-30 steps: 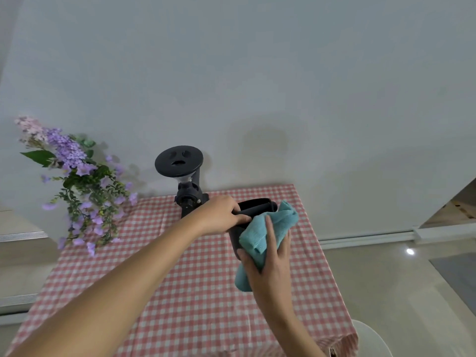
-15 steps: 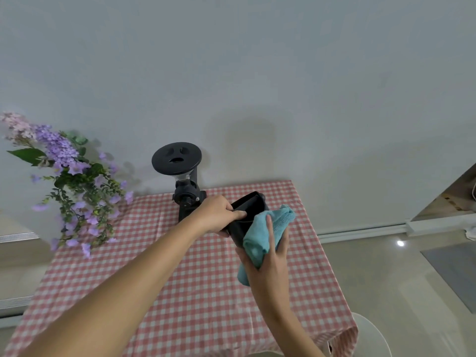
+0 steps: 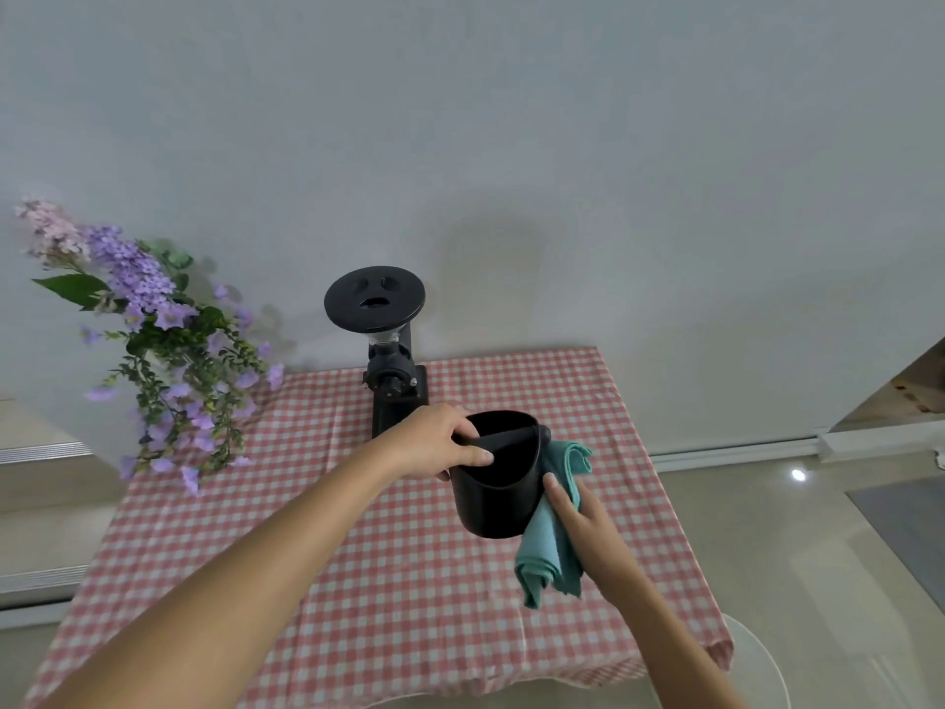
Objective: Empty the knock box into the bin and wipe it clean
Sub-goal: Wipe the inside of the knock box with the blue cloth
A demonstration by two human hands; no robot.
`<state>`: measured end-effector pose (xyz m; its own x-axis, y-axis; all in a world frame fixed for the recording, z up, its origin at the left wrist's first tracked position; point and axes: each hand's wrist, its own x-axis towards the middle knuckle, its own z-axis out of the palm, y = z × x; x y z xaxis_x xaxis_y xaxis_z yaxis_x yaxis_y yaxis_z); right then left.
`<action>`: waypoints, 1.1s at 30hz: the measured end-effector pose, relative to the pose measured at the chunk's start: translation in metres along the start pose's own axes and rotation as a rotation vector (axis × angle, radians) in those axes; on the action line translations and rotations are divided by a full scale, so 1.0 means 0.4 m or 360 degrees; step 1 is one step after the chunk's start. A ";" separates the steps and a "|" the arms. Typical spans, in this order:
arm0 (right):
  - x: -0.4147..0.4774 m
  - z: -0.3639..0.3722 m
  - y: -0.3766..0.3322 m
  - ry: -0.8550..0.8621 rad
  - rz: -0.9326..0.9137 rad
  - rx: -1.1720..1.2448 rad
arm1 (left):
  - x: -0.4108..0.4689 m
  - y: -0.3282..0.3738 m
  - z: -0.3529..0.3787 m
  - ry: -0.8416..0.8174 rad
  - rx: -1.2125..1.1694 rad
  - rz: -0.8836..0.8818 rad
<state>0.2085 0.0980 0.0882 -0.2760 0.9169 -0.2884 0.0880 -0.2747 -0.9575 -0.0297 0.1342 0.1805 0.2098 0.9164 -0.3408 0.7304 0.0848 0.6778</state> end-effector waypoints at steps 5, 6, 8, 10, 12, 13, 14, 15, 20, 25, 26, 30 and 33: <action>0.041 -0.094 0.084 0.0234 0.0132 -0.0589 | -0.007 -0.039 0.015 -0.0001 -0.0003 -0.0027; 0.045 -0.120 0.098 0.0256 0.0143 -0.0693 | -0.011 -0.044 0.017 0.0010 0.0004 -0.0030; 0.054 -0.177 0.127 0.0257 0.0087 -0.0971 | -0.018 -0.056 0.021 0.0033 0.0023 -0.0056; 0.063 -0.233 0.155 0.0229 -0.0022 -0.1349 | -0.024 -0.065 0.028 0.0057 0.0048 -0.0094; 0.072 -0.280 0.181 0.0202 -0.0033 -0.1694 | -0.028 -0.070 0.036 0.0076 0.0082 -0.0101; 0.077 -0.297 0.193 0.0166 -0.0011 -0.1847 | -0.032 -0.071 0.041 0.0087 0.0119 -0.0095; 0.082 -0.311 0.206 0.0119 0.0007 -0.1980 | -0.035 -0.073 0.047 0.0099 0.0154 -0.0093; 0.088 -0.320 0.218 0.0072 0.0008 -0.2091 | -0.038 -0.077 0.054 0.0107 0.0165 -0.0094; 0.106 -0.330 0.266 -0.0085 -0.0052 -0.2347 | -0.062 -0.099 0.094 0.0108 0.0167 -0.0119; 0.097 -0.299 0.351 -0.0282 -0.0054 -0.2493 | -0.083 -0.126 0.141 0.0114 0.0241 -0.0215; 0.089 -0.287 0.374 -0.0314 -0.0037 -0.2494 | -0.086 -0.132 0.149 0.0128 0.0242 -0.0235; 0.054 -0.247 0.453 -0.0460 0.0097 -0.2481 | -0.096 -0.155 0.179 0.0182 0.0226 -0.0247; 0.035 -0.235 0.475 -0.0545 0.0120 -0.2488 | -0.094 -0.179 0.198 0.0247 0.0202 -0.0252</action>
<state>0.3113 0.0860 -0.0973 -0.3986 0.7515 -0.5257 0.8983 0.4353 -0.0589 -0.0383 0.0628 0.0932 -0.0088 0.9455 -0.3256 0.8239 0.1914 0.5335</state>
